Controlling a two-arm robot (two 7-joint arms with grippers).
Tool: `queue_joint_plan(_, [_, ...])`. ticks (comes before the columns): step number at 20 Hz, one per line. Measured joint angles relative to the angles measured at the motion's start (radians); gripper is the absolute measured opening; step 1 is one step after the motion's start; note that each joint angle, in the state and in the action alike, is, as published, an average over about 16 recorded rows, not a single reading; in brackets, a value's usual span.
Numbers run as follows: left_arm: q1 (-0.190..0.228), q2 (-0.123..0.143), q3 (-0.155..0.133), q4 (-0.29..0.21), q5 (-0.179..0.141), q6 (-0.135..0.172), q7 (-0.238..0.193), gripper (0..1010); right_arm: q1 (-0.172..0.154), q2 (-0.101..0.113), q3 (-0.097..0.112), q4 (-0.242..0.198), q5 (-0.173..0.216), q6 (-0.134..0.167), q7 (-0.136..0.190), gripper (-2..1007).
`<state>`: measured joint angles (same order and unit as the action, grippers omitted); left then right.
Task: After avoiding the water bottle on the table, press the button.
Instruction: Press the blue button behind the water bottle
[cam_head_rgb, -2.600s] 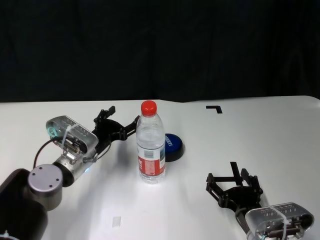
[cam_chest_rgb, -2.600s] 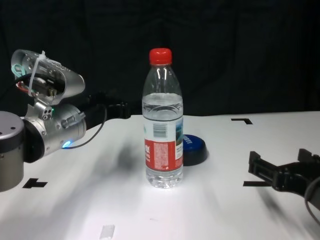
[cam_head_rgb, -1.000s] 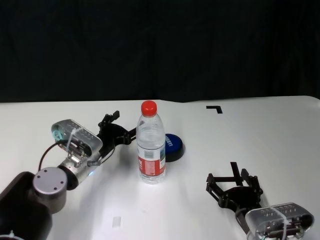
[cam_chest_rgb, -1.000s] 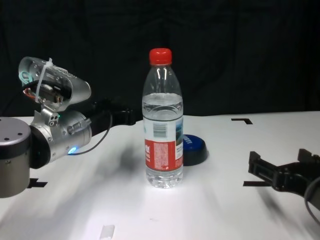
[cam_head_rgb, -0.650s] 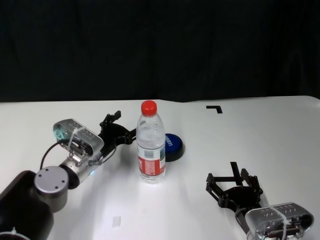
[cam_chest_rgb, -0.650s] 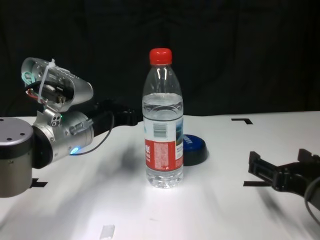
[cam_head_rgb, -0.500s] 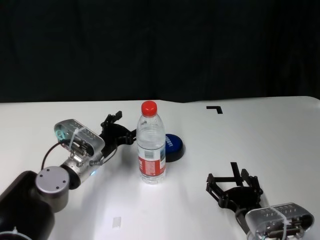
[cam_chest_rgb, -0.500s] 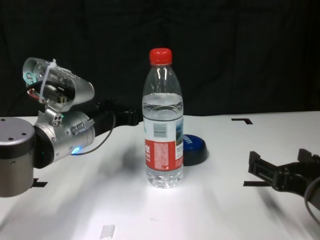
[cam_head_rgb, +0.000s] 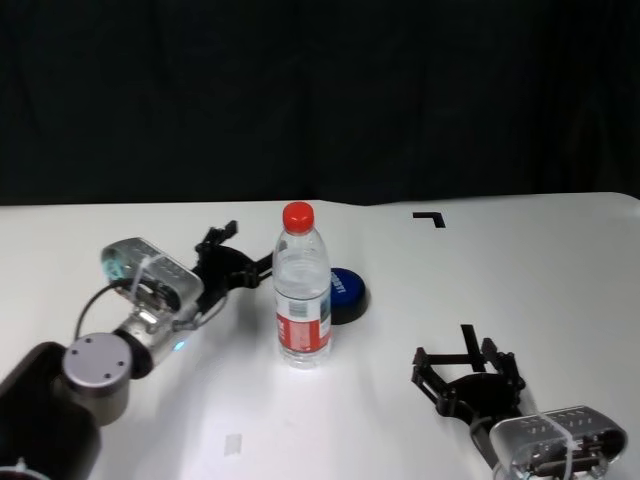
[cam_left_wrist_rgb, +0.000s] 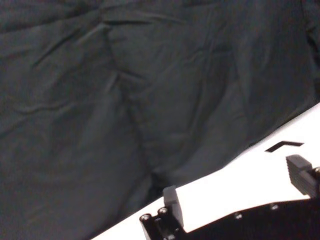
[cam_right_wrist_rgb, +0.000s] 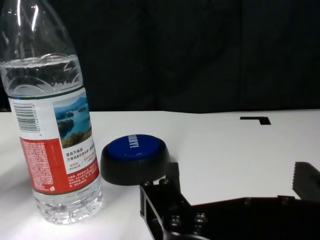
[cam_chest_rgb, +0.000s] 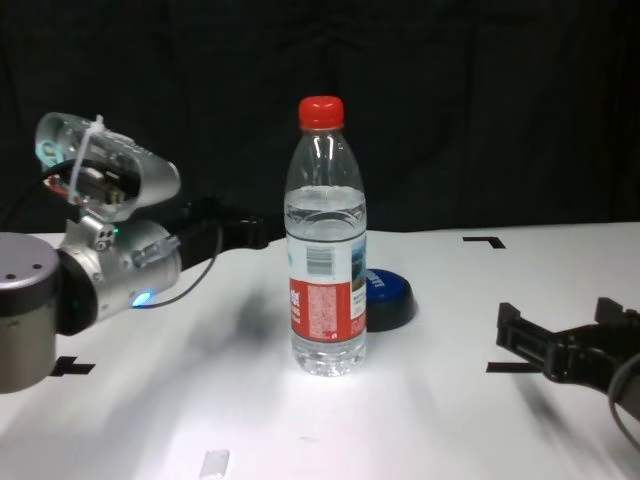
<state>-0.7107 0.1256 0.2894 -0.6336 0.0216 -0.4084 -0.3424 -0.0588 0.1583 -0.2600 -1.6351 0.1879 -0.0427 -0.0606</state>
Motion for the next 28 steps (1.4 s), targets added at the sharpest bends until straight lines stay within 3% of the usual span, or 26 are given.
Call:
queue_joint_plan(7, [0.045,0.032,-0.016,-0.083,0.004,0.035,0.025,1010,0.000,0.000,0.000,0.000,0.000,0.000,0.000,1003])
queue_joint_plan(18, [0.151,0.083,-0.053,-0.268,0.009,0.104,0.072,1009,0.000,0.000,0.000,0.000,0.000,0.000,0.000,1003])
queue_joint_plan(28, [0.240,0.113,-0.089,-0.408,0.015,0.150,0.106,1009,0.000,0.000,0.000,0.000,0.000,0.000,0.000,1003])
